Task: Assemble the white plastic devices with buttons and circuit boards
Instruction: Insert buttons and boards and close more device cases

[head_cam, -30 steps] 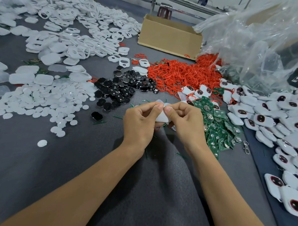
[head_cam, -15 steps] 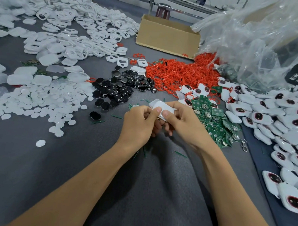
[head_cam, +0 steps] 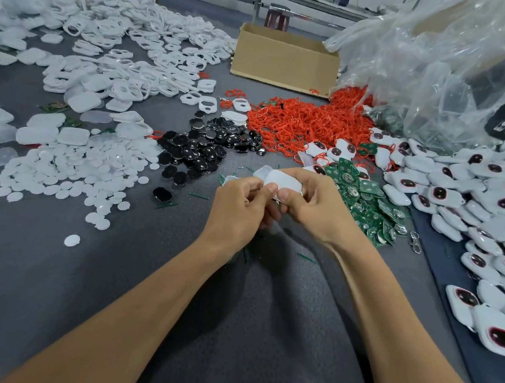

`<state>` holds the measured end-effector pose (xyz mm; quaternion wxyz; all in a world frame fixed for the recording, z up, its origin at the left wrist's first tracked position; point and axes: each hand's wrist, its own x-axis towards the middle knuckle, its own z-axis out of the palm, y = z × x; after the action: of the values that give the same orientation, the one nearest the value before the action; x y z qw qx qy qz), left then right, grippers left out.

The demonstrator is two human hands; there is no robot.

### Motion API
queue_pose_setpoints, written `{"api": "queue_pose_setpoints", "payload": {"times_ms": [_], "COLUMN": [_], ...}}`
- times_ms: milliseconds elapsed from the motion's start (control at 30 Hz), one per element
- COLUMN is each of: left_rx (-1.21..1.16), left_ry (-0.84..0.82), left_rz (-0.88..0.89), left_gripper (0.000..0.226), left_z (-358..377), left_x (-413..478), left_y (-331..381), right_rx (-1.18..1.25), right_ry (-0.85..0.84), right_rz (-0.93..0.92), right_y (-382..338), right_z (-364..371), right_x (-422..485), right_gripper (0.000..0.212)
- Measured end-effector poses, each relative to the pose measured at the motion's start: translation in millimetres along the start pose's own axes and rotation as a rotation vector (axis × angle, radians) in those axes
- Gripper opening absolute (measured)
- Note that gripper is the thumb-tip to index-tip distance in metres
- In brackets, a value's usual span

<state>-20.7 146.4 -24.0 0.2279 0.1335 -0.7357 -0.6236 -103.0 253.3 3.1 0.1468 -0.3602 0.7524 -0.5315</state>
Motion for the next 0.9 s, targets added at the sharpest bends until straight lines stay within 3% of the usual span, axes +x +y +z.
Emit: {"api": "queue_pose_setpoints", "payload": {"times_ms": [333,467,567,733,900], "left_rx": [0.006,-0.269,-0.418,-0.484,-0.433], "left_ry": [0.058,0.085,0.064,0.151,0.087], "left_rz": [0.021,-0.076,-0.137,-0.144,-0.104], "left_gripper": [0.032,0.024,0.022,0.025,0.025], "left_z": [-1,3,3,-3,-4], "left_x": [2,4,5,9,8], "left_y": [-5,0,3,2,1], "right_rx": [-0.129,-0.454,-0.519,-0.232,0.003], "right_ry": [0.162,0.352,0.334,0.323,0.248], "right_rz": [-0.037,-0.231,-0.293,-0.119,0.043], "right_y": [-3,-3,-2,-4,-5], "right_z": [7,15,15,19,11], "right_x": [0,-4,-5,-3,-1], "right_gripper": [0.026,0.03,0.032,0.033,0.029]}}
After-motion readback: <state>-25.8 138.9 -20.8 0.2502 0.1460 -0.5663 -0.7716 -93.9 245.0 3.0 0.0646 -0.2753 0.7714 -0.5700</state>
